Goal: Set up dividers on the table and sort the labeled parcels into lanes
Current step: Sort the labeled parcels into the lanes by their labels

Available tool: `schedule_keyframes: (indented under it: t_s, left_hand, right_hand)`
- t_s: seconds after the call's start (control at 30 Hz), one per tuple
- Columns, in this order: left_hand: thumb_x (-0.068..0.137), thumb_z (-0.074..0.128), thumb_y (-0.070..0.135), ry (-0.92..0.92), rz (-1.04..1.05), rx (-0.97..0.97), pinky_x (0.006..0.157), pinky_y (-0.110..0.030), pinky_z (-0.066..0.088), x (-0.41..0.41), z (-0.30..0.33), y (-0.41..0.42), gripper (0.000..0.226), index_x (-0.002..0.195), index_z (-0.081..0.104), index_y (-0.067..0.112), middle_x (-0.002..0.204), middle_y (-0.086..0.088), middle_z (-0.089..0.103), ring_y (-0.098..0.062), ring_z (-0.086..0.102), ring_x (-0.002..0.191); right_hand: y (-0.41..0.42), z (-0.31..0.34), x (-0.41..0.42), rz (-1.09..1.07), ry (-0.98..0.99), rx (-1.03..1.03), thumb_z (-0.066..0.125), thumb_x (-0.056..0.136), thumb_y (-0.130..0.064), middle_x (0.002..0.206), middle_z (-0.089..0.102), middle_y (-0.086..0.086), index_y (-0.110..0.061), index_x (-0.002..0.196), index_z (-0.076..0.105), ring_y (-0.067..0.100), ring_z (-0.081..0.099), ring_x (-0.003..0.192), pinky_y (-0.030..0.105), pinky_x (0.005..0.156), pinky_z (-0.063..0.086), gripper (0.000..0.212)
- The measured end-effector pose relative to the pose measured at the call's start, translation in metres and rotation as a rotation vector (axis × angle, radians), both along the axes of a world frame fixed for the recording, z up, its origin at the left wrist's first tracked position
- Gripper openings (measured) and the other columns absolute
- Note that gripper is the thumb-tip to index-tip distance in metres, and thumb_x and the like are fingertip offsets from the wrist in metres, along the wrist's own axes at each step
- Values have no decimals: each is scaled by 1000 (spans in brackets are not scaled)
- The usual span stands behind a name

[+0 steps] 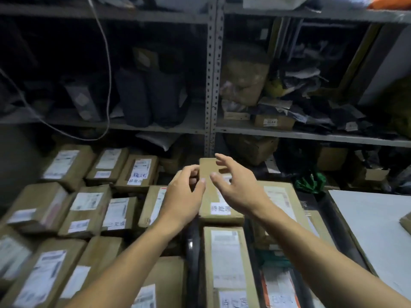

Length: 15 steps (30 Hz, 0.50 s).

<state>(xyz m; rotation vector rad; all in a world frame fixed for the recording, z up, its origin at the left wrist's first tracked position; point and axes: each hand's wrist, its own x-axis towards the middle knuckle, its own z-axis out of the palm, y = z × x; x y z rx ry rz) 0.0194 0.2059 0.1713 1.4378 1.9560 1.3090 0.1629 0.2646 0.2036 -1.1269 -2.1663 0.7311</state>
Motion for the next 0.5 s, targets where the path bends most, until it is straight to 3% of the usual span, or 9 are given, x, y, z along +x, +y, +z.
schedule_keyframes:
  t_s: [0.13, 0.27, 0.43, 0.5]
  left_hand:
    - [94, 58, 28, -7, 122, -57, 84, -21, 42, -96, -4, -28, 31, 125, 57, 31, 117, 15, 57, 3, 54, 99]
    - [94, 59, 24, -28, 234, -122, 82, -19, 43, -195, -24, -59, 28, 121, 59, 29, 111, 16, 61, 9, 54, 93]
    - [93, 61, 15, -93, 371, -196, 90, -29, 47, -303, -61, -96, 26, 118, 63, 17, 115, 1, 67, -12, 61, 102]
    - [92, 61, 14, -104, 428, -201, 88, -30, 47, -341, -72, -108, 25, 118, 63, 16, 115, -1, 67, -13, 60, 102]
  right_hand:
    - [-10, -3, -93, 104, -22, -67, 57, 95, -37, 132, 62, -3, -27, 143, 45, 7, 60, 111, 20, 90, 43, 50]
    - [-15, -26, -178, 169, -88, -187, 56, 93, -44, 128, 64, -8, -29, 141, 47, -5, 58, 93, 12, 80, 41, 50]
    - [-19, -66, -271, 182, -184, -349, 58, 94, -41, 130, 65, -3, -25, 139, 50, 14, 61, 115, 26, 93, 46, 49]
    - [-25, -81, -306, 205, -206, -398, 58, 94, -40, 126, 66, -1, -23, 138, 51, 15, 63, 112, 28, 92, 48, 48]
